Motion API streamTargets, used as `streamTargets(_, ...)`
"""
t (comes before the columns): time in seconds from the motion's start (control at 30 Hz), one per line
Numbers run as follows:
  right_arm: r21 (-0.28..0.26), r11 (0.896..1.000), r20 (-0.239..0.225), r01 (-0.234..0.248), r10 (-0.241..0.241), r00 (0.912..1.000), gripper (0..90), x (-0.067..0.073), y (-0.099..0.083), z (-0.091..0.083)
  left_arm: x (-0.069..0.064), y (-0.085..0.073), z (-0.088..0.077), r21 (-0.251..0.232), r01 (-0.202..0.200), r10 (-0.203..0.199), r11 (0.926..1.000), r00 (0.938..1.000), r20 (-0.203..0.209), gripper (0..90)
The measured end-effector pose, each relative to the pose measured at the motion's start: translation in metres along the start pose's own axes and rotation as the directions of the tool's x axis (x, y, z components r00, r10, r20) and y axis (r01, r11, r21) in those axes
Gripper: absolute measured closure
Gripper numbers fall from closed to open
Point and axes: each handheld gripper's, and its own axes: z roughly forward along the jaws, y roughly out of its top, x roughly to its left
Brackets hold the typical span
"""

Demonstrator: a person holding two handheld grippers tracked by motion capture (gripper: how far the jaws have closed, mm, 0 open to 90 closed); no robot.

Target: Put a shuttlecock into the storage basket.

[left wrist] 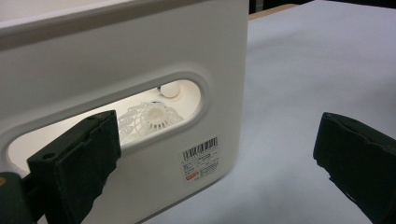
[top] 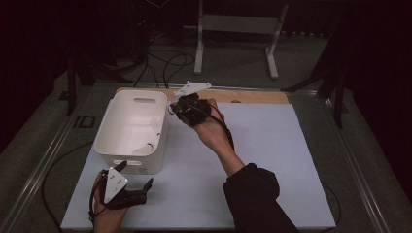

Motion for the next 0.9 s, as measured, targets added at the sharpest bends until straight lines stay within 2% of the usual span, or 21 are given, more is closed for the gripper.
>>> streamTargets(0.9, -0.037, 0.999, -0.026, 0.018, -0.019, 0.9995, 89.0, 0.0102, 0.0096, 0.0001, -0.0004, 0.0, 0.0003, -0.003, 0.005, -0.005, 1.0, 1.0, 0.0, 1.3)
